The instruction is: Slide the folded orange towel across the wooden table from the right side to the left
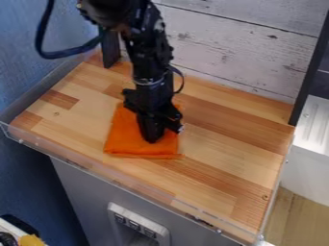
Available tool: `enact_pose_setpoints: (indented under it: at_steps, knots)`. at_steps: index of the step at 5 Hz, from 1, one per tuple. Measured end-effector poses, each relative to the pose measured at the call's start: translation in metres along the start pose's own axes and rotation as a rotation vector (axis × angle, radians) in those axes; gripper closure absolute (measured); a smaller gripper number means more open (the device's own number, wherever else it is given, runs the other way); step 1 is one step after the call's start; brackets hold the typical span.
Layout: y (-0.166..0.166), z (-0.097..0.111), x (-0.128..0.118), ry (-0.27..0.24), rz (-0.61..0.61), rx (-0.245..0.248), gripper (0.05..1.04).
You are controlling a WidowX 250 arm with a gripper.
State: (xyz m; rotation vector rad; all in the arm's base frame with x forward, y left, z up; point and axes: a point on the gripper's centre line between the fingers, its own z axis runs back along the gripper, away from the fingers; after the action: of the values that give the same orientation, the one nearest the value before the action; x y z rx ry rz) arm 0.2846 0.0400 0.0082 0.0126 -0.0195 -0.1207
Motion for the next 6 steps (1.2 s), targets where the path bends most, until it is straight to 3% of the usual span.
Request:
enact_pose_setpoints:
  at_steps: [3,6]
  knots:
    - [0.027,0.002,-0.017,0.035,0.126,-0.01,1.025]
    - [0.037,0.003,-0.028,0.045,0.14,-0.023,1.025]
